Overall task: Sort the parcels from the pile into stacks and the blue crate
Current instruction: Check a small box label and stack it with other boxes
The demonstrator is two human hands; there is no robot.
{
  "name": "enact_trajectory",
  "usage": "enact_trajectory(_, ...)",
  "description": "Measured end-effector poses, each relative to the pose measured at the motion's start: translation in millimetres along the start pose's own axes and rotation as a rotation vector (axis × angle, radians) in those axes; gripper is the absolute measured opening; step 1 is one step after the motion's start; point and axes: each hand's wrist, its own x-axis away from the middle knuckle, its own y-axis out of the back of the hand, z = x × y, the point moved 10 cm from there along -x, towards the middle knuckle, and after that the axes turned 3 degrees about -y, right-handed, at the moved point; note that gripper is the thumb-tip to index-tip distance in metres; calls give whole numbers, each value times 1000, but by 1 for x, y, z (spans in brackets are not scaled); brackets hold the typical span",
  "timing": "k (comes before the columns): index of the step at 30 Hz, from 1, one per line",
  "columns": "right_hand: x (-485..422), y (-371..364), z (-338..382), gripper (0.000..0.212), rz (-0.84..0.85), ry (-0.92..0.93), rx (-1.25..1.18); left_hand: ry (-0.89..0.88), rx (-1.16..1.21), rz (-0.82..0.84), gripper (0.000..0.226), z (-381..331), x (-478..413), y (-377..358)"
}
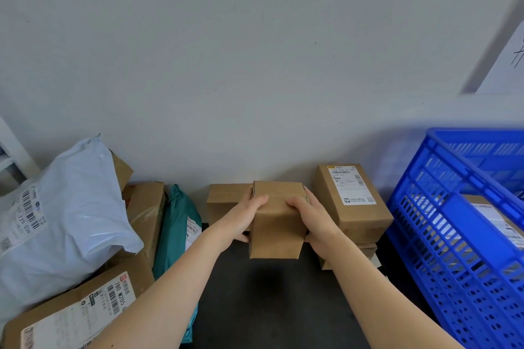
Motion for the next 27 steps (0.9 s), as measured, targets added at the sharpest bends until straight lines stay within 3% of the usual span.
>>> enact_trajectory(8, 2, 3, 16, 59, -51, 57, 43, -14, 9, -15, 48, -2, -3, -2)
enact_trajectory(12, 3, 3, 23, 31, -37, 68, 30, -34, -2, -23, 49, -10, -4, -1)
enact_trajectory(15, 3, 3, 23, 28, -32, 67, 52, -28, -16, 0, 53, -8, -3, -4)
enact_trajectory(20, 2, 10, 19, 33, -1, -18, 54, -13, -23, 65, 65, -13, 0, -3)
enact_trajectory(25, 5, 28, 9, 11, 0, -143, -47, -16, -9, 147, 81, -9, -3, 2)
enact_trajectory(27, 4, 31, 5, 29, -9, -164, -66, -47, -133, 168, 88, -8, -3, 0)
